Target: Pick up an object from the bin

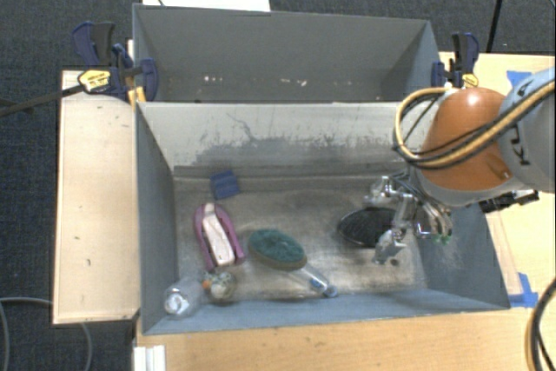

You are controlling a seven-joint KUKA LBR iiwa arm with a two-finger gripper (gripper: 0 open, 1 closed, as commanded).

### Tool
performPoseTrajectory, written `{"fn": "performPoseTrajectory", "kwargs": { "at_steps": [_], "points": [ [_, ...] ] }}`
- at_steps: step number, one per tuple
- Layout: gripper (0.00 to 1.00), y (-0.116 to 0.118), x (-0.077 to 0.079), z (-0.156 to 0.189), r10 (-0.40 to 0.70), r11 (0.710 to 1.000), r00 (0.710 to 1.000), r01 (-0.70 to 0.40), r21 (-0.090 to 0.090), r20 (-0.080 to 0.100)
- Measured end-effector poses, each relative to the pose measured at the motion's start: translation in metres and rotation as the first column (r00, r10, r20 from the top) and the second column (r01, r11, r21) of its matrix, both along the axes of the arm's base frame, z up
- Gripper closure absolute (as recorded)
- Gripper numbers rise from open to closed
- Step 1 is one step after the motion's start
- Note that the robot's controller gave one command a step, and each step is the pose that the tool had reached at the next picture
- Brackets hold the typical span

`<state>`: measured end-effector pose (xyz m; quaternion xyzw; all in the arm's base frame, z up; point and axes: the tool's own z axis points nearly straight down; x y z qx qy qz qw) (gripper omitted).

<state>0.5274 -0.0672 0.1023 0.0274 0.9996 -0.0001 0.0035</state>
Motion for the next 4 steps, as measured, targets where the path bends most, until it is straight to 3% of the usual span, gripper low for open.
{"fn": "performPoseTrajectory", "kwargs": {
  "at_steps": [1, 2, 3, 4],
  "points": [
    [0.0, -0.025, 0.0, -0.002, -0.121, 0.993, 0.993, 0.121, 0.0, -0.001],
    [0.0, 0.006, 0.031, -0.03, -0.141, 0.99, 0.99, 0.141, 0.002, -0.001],
    [0.0, -0.046, 0.04, -0.03, -0.289, 0.957, 0.957, 0.289, 0.002, 0.001],
    [1.0, -0.045, 0.041, -0.029, -0.284, 0.959, 0.959, 0.284, 0.002, 0.003]
  ]
}}
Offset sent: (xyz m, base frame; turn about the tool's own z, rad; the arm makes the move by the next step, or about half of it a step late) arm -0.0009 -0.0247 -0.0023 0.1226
